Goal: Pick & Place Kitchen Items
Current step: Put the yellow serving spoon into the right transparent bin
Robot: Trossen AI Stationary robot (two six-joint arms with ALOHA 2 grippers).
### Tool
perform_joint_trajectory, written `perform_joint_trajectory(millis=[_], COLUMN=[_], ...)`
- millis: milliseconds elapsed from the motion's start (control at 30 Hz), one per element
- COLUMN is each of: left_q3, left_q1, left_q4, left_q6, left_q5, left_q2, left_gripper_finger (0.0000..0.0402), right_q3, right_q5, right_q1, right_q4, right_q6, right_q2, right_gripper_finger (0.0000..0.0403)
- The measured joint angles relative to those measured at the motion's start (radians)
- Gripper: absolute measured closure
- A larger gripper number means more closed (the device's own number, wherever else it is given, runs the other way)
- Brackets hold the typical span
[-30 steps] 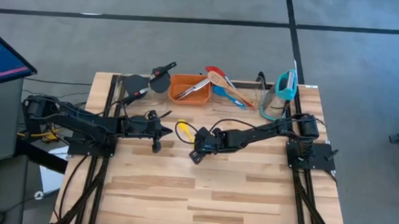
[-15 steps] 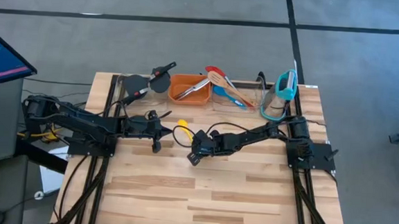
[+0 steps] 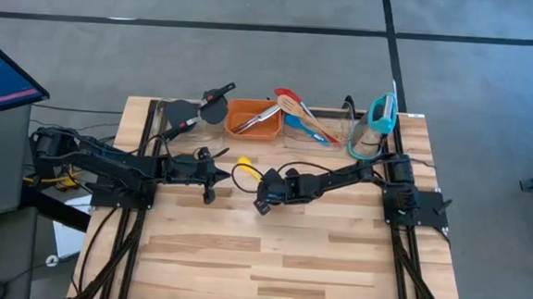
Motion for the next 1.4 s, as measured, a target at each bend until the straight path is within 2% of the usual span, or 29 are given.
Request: perform_joint_trajectory(millis=[633, 833, 1033, 1167, 1233, 1400], left_q3=[0.0, 0.0, 0.0, 0.0, 0.0, 0.0], left_q1=[0.001, 0.033, 0.05, 0.05, 0.047, 0.024], left_q4=[0.0, -0.003, 0.009, 0.09, 0.178, 0.467], left_q6=[0.0, 0.0, -0.049, -0.053, -0.035, 0.136], left_q5=[-0.004, -0.014, -0.044, -0.095, -0.104, -0.182], left_q2=[0.002, 0.02, 0.154, 0.277, 0.335, 0.482], left_gripper_finger=[0.0399, 0.0399, 0.0399, 0.0398, 0.0398, 0.0398], right_q3=[-0.005, -0.005, -0.006, -0.007, -0.003, -0.004], right_q5=[-0.001, 0.015, 0.015, 0.017, 0.022, 0.019], right_q1=[-0.016, -0.011, -0.009, -0.011, -0.01, -0.012], right_q4=[0.004, 0.018, 0.03, 0.024, 0.027, 0.032], right_q6=[-0.049, -0.055, -0.075, -0.082, -0.085, -0.083], right_q2=[-0.012, -0.012, -0.029, -0.043, -0.048, -0.044], right_gripper_finger=[0.0354, 0.0354, 0.0354, 0.0367, 0.0398, 0.0398])
